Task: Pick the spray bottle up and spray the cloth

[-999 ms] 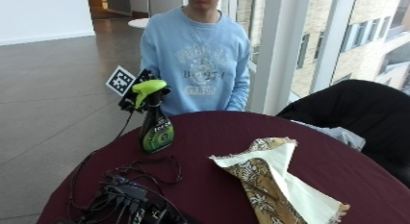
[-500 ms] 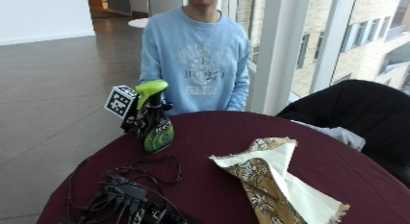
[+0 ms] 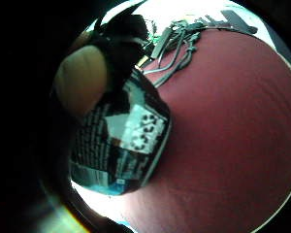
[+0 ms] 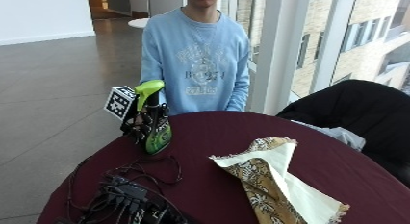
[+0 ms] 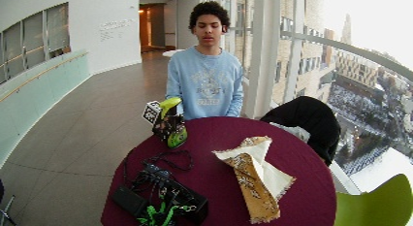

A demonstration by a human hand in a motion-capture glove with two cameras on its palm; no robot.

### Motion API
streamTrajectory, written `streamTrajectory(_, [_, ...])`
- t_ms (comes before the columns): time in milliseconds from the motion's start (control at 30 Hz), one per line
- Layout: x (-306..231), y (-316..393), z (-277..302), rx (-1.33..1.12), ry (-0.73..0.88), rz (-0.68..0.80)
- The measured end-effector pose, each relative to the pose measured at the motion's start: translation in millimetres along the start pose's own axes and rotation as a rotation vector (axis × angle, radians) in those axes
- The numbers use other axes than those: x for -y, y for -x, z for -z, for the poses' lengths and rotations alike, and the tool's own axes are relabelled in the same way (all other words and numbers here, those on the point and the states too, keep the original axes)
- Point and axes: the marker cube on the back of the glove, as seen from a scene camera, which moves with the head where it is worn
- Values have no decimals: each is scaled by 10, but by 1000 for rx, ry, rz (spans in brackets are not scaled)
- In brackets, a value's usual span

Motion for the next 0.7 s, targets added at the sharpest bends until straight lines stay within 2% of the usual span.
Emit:
streamTrajectory(200, [153,72,17,86,55,15])
streamTrajectory(699, [689,793,-398,177,567,85])
